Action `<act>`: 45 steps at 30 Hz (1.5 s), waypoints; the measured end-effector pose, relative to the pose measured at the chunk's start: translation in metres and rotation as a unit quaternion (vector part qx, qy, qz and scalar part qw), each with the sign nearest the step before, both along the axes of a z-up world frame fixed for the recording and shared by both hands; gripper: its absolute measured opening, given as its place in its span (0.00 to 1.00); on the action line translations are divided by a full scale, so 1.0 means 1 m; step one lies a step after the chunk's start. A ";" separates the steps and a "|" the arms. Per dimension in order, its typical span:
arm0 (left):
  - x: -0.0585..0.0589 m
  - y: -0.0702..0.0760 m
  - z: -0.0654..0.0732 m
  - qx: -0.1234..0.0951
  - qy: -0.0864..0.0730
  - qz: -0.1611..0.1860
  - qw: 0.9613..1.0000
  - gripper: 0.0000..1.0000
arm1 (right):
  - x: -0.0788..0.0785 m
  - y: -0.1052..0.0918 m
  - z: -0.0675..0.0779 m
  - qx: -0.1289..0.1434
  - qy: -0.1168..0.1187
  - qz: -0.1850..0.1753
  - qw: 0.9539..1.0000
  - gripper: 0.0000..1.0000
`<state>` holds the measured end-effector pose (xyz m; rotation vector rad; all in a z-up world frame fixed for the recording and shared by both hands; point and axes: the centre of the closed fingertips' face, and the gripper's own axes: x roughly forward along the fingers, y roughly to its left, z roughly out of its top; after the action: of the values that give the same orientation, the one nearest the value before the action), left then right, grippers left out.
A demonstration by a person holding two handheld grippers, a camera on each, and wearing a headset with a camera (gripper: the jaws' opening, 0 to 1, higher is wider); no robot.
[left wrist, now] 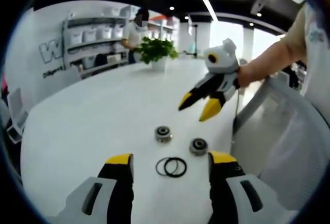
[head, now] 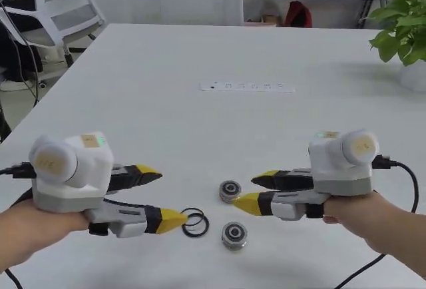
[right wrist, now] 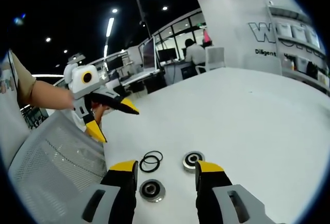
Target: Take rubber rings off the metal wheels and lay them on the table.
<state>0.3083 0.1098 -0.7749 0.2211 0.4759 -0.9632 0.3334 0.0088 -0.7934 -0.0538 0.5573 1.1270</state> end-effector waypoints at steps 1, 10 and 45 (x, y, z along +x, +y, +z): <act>0.000 0.000 0.001 0.000 0.000 0.000 1.000 0.60 | -0.001 -0.002 0.000 -0.002 -0.002 0.000 1.000 0.45; -0.002 0.002 0.001 -0.003 0.003 0.004 1.000 0.61 | -0.008 -0.022 -0.002 -0.002 -0.001 -0.004 1.000 0.50; -0.012 0.006 -0.005 -0.003 0.015 0.008 1.000 0.64 | -0.029 -0.070 -0.016 -0.017 0.003 -0.031 0.999 0.58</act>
<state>0.2964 0.1153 -0.7795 0.1974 0.5015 -0.9540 0.3042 -0.0611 -0.8089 -0.0624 0.5805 1.0579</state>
